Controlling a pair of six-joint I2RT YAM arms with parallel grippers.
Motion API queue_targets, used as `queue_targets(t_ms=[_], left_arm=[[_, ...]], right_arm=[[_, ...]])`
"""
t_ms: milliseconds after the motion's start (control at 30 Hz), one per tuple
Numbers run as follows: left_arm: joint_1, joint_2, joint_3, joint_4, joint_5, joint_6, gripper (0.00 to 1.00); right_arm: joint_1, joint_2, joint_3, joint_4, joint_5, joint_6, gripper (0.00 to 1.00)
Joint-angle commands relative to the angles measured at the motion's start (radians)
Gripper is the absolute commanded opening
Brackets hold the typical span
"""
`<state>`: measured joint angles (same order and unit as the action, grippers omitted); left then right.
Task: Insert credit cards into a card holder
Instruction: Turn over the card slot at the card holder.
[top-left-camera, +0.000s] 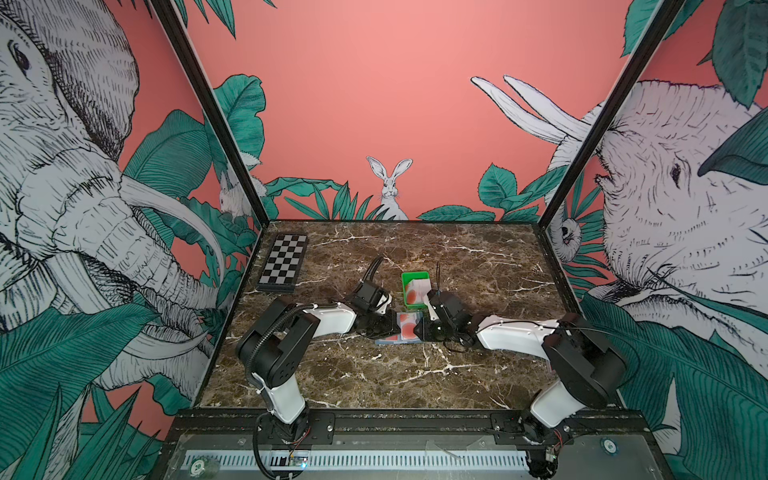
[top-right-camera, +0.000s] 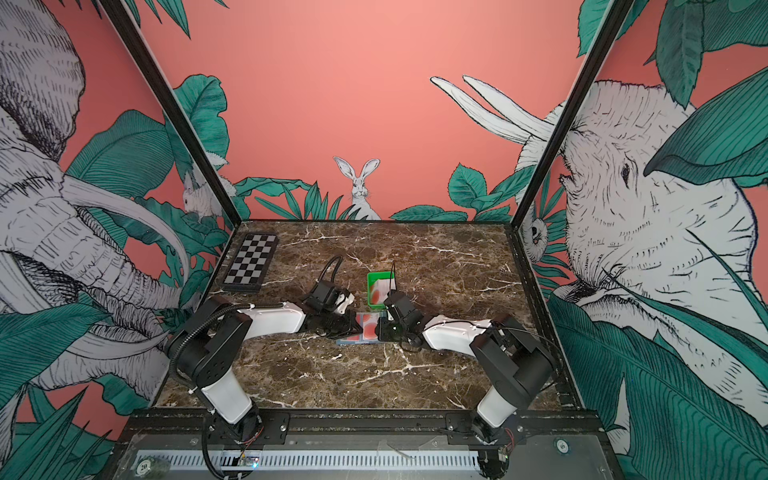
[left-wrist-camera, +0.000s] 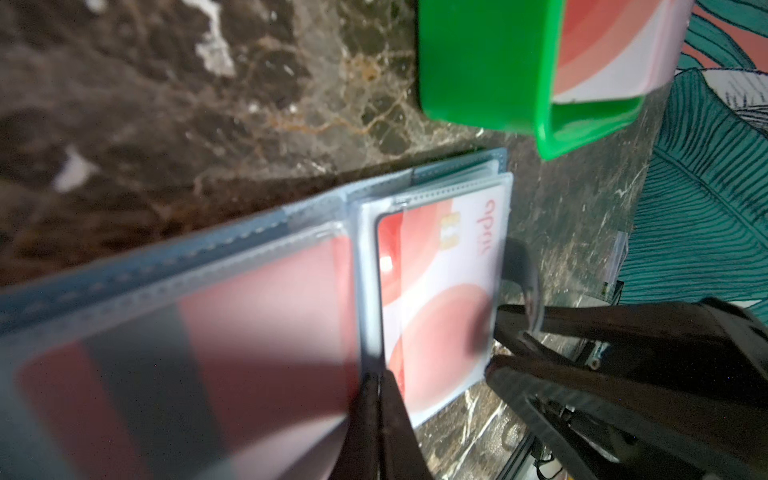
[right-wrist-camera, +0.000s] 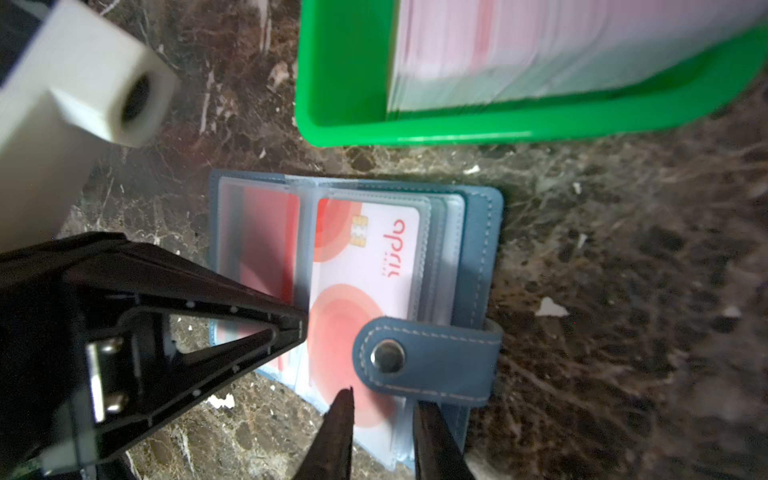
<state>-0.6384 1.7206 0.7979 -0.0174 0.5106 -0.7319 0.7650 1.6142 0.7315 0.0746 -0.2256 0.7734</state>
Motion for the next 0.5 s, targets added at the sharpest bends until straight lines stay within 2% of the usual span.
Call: queue_targets(t_ms=[0,467], left_arm=[[-0.009,0.015,0.006,-0.035,-0.02,0.011,0.07],[-0.01,0.026,0.008,-0.023,-0.016,0.005,0.07]], right_arm=[[0.0,0.011,0.0,0.021,-0.003,0.003,0.25],[0.0,0.002,-0.001,0.04,-0.011,-0.002,0.23]])
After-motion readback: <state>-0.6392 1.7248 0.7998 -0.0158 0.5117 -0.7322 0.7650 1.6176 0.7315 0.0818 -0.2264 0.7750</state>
